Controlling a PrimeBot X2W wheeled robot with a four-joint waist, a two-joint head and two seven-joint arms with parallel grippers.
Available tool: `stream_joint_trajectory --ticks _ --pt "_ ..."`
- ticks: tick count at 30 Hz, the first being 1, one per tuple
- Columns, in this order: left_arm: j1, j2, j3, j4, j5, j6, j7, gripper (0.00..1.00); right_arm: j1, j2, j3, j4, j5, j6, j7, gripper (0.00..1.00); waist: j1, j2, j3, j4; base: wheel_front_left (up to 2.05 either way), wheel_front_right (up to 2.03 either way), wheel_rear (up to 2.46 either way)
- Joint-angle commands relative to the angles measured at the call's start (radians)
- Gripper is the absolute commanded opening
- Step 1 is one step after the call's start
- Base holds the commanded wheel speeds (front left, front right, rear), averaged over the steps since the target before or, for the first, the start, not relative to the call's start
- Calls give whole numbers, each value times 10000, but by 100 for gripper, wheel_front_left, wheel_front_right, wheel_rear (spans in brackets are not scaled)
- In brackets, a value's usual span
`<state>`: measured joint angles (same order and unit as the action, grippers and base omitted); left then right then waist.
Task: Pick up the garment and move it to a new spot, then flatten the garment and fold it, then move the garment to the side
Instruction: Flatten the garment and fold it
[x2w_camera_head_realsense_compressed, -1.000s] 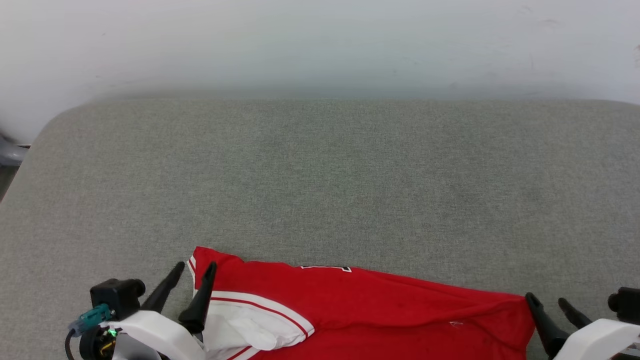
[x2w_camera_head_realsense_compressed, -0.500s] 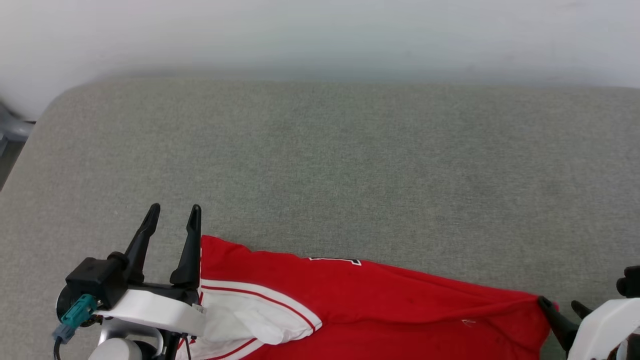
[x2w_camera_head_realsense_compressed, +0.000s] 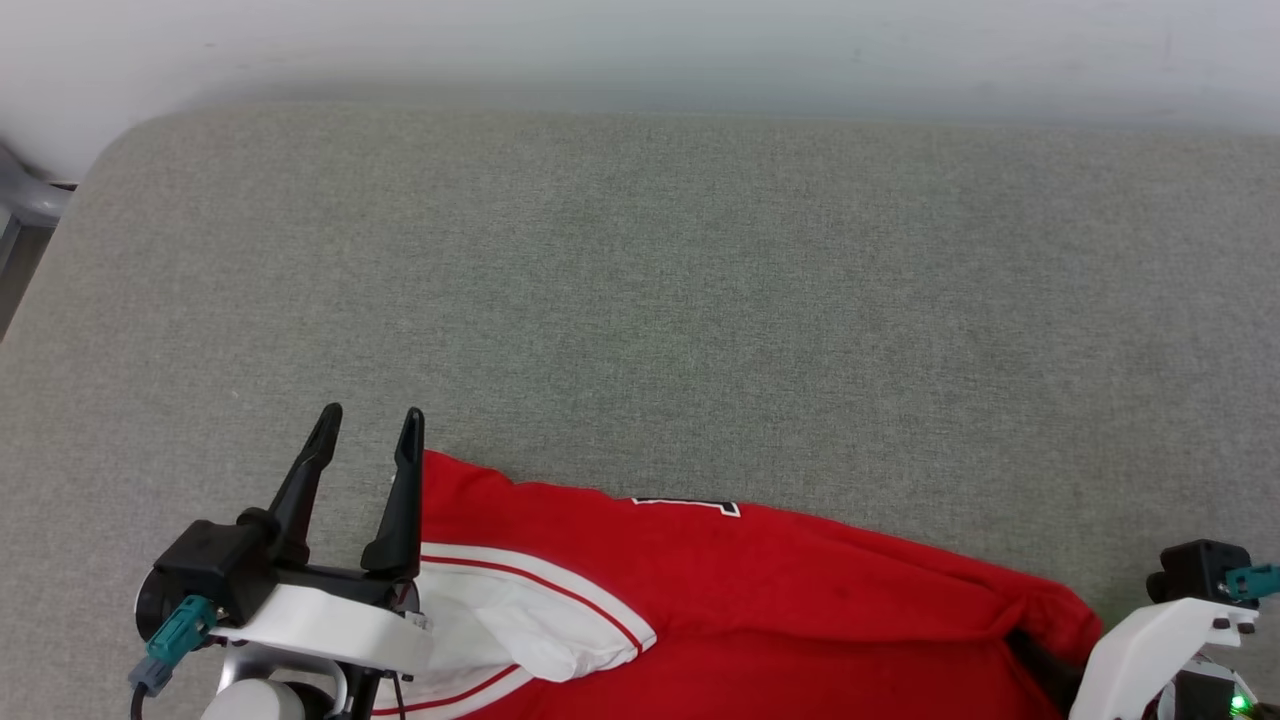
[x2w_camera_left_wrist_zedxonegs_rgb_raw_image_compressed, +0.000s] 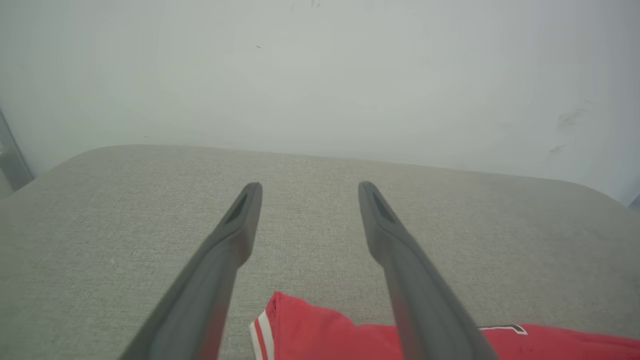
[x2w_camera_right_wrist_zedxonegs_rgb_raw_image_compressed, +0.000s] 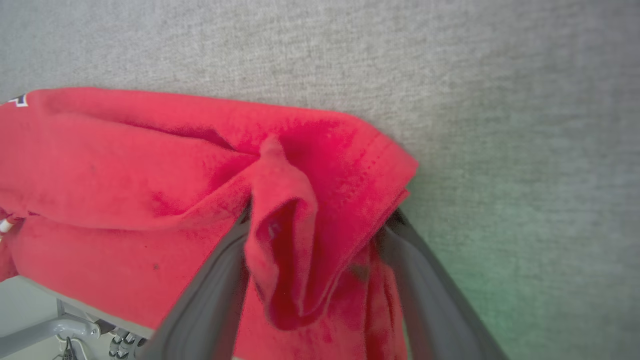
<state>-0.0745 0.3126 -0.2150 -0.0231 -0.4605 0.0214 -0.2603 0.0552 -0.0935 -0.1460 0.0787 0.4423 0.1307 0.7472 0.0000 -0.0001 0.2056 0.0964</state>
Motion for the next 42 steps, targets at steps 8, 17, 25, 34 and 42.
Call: stream_joint_trajectory --ticks 8,17,25,34,42 --pt "121 -188 183 291 346 -214 -66 100 -278 -100 530 732 317 -10 -219 0 0 1 -232 -189 0 0 0" --pt "427 -205 253 399 548 -177 -66 100 -534 -731 -715 -258 27 -9 -73 0 0 1 -736 -454 0 0 0" --pt "575 -251 182 392 674 -130 -66 100 -49 -971 -2535 -773 -248 -6 744 0 0 1 -964 -570 0 0 0" --pt "669 -219 98 470 644 -99 -36 100 -565 149 -2871 -1058 2059 -3 1974 0 0 1 -1187 -618 0 0 0" --pt "494 -226 -64 586 585 -190 70 100 -519 458 -2023 -902 6551 -4 2933 0 0 1 -1315 -370 0 0 0"
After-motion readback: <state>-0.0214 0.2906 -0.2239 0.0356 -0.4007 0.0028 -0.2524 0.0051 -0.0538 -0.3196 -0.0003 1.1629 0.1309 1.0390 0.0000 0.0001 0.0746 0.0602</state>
